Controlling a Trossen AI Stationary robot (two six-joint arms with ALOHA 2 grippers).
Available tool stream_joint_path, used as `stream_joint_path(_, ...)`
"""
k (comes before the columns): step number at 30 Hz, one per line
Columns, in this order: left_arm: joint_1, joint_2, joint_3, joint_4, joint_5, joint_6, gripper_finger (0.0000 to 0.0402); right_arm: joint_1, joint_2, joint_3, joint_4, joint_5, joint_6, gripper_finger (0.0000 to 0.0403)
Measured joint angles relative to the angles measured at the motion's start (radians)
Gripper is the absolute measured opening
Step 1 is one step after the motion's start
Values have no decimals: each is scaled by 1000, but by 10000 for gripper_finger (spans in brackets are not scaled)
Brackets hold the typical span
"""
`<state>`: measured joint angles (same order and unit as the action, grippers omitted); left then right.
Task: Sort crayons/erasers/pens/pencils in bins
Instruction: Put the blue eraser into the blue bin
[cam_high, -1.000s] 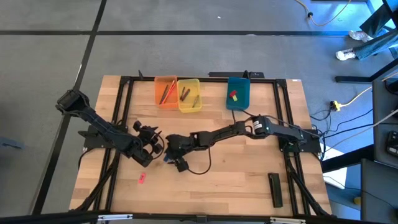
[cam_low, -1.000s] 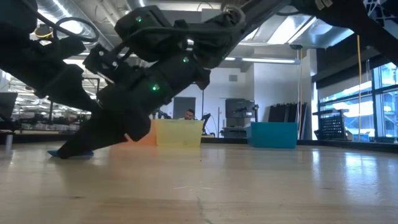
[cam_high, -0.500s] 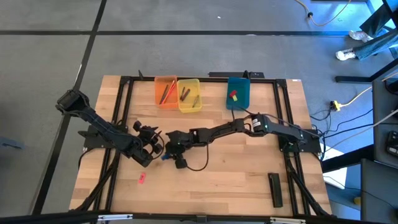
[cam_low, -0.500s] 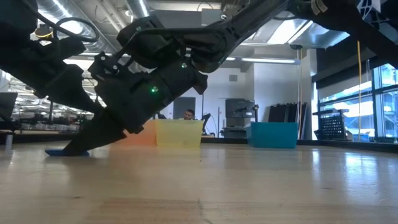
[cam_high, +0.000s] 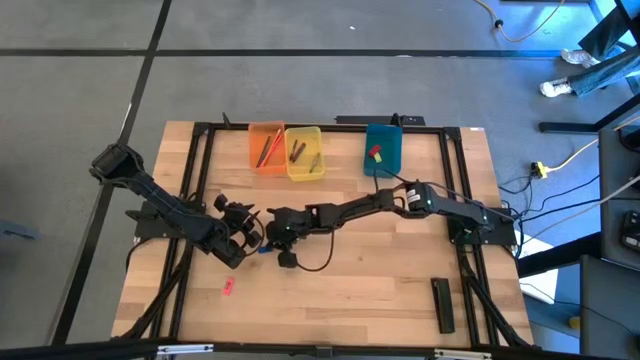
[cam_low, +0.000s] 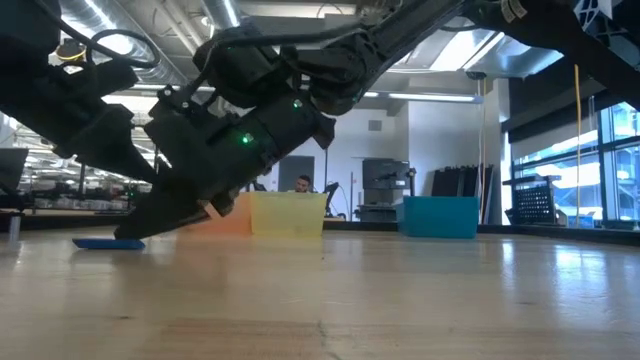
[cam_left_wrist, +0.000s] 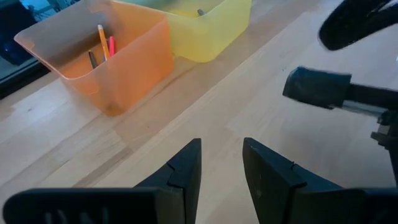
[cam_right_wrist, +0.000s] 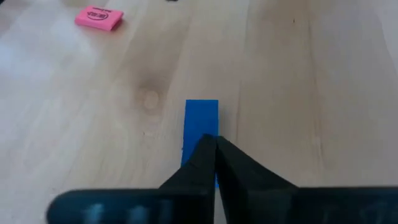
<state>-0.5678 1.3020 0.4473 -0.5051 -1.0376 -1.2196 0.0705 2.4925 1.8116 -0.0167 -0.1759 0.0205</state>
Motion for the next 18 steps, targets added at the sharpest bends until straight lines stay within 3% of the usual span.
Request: stream_joint_path(18,0,0,0,-2,10,0,110,3,-9,40,-45,26,-26,18)
